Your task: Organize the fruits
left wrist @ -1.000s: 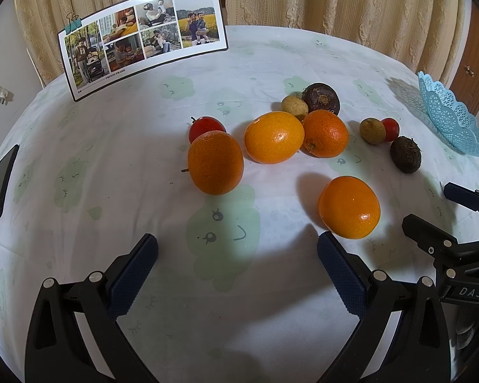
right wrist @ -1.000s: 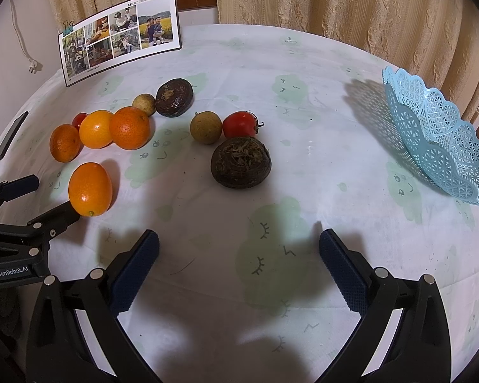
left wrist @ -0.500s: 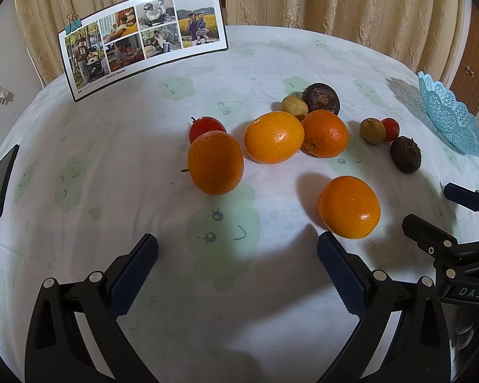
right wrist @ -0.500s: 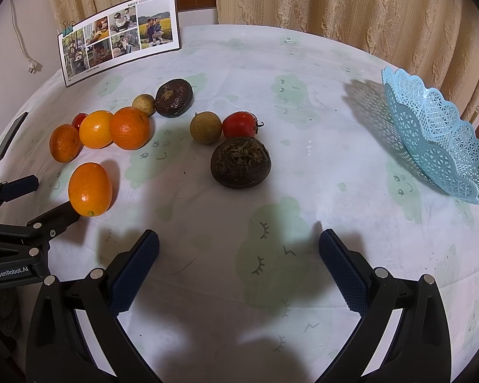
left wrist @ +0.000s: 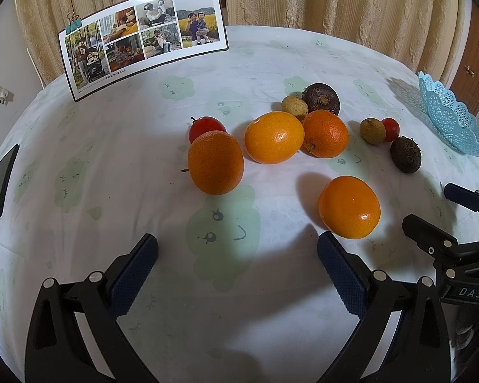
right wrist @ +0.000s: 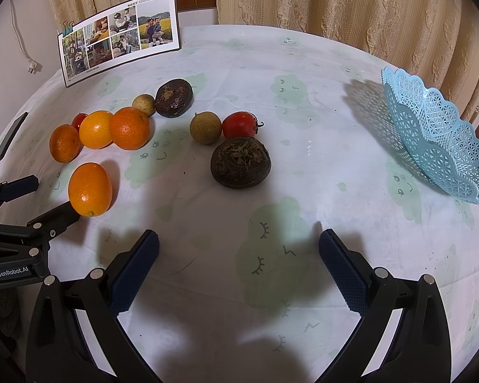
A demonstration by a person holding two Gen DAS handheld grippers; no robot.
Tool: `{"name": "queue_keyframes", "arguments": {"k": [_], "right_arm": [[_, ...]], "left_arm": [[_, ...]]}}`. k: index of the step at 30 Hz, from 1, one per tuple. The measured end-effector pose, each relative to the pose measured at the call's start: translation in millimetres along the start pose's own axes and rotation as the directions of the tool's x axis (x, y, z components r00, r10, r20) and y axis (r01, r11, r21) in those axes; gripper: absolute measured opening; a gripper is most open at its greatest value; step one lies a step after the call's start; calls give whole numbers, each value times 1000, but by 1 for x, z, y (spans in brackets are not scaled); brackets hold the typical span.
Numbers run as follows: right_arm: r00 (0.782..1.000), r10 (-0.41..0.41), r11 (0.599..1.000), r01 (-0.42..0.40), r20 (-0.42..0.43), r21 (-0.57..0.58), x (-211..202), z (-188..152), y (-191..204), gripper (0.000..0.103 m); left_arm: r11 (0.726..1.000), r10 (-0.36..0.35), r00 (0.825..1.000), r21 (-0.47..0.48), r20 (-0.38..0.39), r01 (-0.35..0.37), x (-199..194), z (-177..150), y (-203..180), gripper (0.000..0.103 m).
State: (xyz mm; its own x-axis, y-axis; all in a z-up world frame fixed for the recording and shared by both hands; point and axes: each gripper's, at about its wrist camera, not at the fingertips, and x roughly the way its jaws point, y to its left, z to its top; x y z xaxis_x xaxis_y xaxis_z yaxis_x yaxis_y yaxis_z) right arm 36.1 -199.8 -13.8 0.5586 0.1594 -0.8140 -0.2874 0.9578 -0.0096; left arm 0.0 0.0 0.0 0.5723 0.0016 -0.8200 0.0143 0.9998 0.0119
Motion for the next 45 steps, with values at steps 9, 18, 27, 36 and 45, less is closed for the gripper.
{"name": "queue_keyframes", "arguments": {"k": [9, 18, 27, 36, 45], "right_arm": [[1000, 8, 1000, -8, 7, 7, -2, 0, -1, 101], [995, 75, 991, -82, 63, 105, -16, -4, -16, 101], [985, 88, 977, -115, 151, 181, -34, -2, -28, 101], [980, 100, 966, -138, 173, 220, -34, 1, -35, 101], [979, 81, 978, -114, 188, 176, -29, 16, -25, 101]], "left_arm": [[1000, -21, 1000, 4, -8, 21, -1, 2, 3, 98], [999, -33, 998, -39, 44, 35, -28, 6, 24, 98], [997, 41, 995, -64, 88, -35, -26, 31, 38, 98], [999, -8, 998, -47, 67, 11, 2, 40, 32, 81], [989, -120, 990, -81, 78, 126, 7, 38, 38, 37]]}}
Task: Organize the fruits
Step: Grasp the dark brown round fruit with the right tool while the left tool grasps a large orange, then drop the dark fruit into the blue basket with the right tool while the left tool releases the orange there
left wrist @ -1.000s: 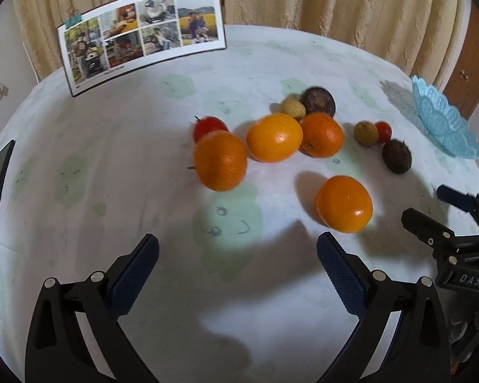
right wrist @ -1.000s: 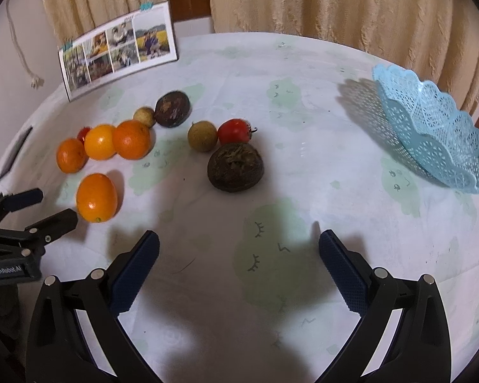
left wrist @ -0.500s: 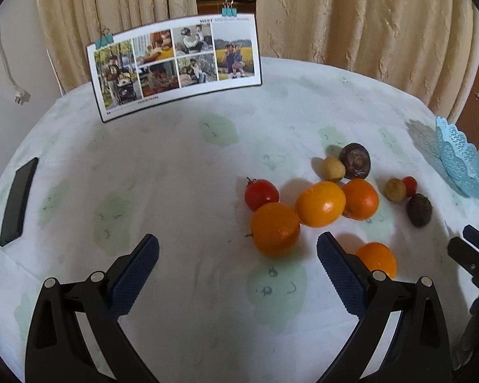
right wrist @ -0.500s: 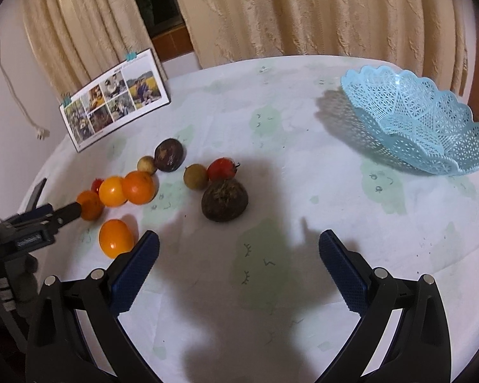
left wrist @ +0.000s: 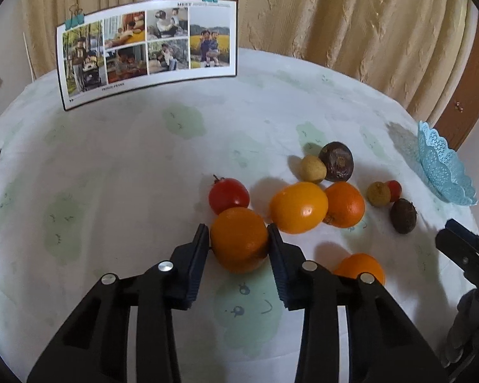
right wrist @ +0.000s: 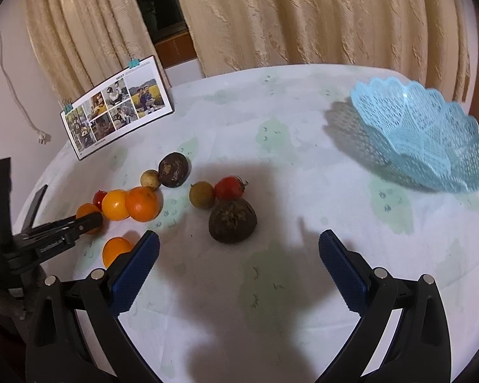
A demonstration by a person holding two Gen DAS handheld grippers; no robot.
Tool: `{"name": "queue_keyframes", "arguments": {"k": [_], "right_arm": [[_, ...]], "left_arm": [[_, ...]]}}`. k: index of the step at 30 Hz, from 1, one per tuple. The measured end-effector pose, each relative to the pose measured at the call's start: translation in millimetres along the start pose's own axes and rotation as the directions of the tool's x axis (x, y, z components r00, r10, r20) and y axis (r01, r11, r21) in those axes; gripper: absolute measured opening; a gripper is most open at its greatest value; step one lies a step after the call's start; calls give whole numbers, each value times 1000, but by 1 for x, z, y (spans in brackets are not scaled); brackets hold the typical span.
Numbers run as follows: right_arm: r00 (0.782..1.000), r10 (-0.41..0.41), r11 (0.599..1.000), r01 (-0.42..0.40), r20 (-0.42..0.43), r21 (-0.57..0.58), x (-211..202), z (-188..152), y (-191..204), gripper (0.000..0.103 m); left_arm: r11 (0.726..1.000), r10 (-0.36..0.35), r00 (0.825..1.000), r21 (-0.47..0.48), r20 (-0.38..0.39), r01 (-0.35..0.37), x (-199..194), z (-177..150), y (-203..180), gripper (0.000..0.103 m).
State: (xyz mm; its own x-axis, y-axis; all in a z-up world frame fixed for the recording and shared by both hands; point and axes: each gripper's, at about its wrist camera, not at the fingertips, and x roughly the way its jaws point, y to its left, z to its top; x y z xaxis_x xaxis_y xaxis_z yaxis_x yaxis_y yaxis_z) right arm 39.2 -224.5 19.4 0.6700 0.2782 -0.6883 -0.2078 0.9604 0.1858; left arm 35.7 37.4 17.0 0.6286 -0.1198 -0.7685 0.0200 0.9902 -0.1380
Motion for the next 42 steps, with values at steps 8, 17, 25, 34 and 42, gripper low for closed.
{"name": "queue_keyframes", "arguments": {"k": [8, 17, 25, 34, 42], "right_arm": [[998, -31, 998, 28, -53, -62, 31, 11, 11, 70], [997, -30, 999, 28, -74, -35, 41, 6, 7, 42], [999, -24, 1000, 24, -24, 16, 25, 4, -4, 42], [1000, -8, 1000, 8, 1, 23, 18, 5, -5, 42], [992, -41, 996, 31, 123, 79, -21, 16, -25, 42]], "left_arm": [[1000, -5, 998, -1, 69, 5, -18, 3, 1, 36], [1000, -14, 997, 0, 78, 14, -22, 2, 3, 37], [1000, 6, 999, -10, 36, -6, -10, -2, 2, 66], [999, -4, 1000, 35, -15, 4, 4, -8, -8, 40], [999, 8, 1000, 44, 26, -9, -14, -5, -13, 40]]}}
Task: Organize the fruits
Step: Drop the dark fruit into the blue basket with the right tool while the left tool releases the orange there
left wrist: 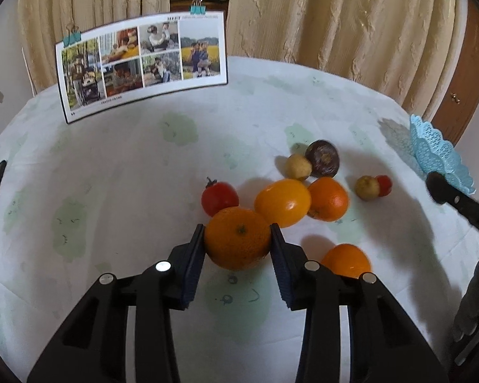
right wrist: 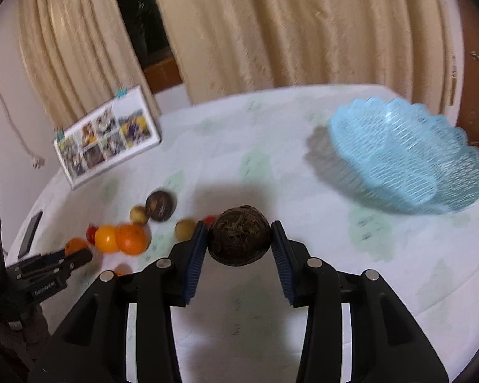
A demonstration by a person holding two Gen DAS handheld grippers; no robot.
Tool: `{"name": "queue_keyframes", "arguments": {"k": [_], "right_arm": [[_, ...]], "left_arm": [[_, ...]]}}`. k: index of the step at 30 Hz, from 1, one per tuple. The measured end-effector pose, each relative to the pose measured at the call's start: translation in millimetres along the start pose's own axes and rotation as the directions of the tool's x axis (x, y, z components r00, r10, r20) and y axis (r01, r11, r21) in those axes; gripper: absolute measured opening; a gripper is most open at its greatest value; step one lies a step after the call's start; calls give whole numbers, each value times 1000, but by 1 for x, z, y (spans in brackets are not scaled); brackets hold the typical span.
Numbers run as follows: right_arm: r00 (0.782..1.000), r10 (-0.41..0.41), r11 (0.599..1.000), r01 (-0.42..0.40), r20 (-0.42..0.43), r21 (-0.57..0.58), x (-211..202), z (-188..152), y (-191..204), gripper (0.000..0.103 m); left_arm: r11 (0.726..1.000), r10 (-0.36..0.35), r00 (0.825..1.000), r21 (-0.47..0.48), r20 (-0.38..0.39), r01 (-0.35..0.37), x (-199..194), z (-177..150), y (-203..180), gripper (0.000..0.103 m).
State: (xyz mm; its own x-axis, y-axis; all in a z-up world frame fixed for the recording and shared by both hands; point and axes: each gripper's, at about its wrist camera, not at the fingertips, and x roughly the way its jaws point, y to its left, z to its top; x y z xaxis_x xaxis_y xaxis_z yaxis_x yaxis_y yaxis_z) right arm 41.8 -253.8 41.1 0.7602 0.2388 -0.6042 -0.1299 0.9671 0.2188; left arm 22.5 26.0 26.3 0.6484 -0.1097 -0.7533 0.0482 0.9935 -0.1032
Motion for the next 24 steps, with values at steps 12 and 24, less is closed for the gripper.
{"name": "queue_keyframes", "arguments": {"k": [12, 24], "right_arm": [[971, -204, 967, 179, 128, 183, -36, 30, -99, 42], [944, -291, 918, 228, 158, 324, -36, 25, -163, 68]], "left_arm": [[994, -44, 997, 105, 68, 36, -30, 18, -57, 40], [969, -131, 989, 218, 71, 113, -23, 46, -143, 40]]}}
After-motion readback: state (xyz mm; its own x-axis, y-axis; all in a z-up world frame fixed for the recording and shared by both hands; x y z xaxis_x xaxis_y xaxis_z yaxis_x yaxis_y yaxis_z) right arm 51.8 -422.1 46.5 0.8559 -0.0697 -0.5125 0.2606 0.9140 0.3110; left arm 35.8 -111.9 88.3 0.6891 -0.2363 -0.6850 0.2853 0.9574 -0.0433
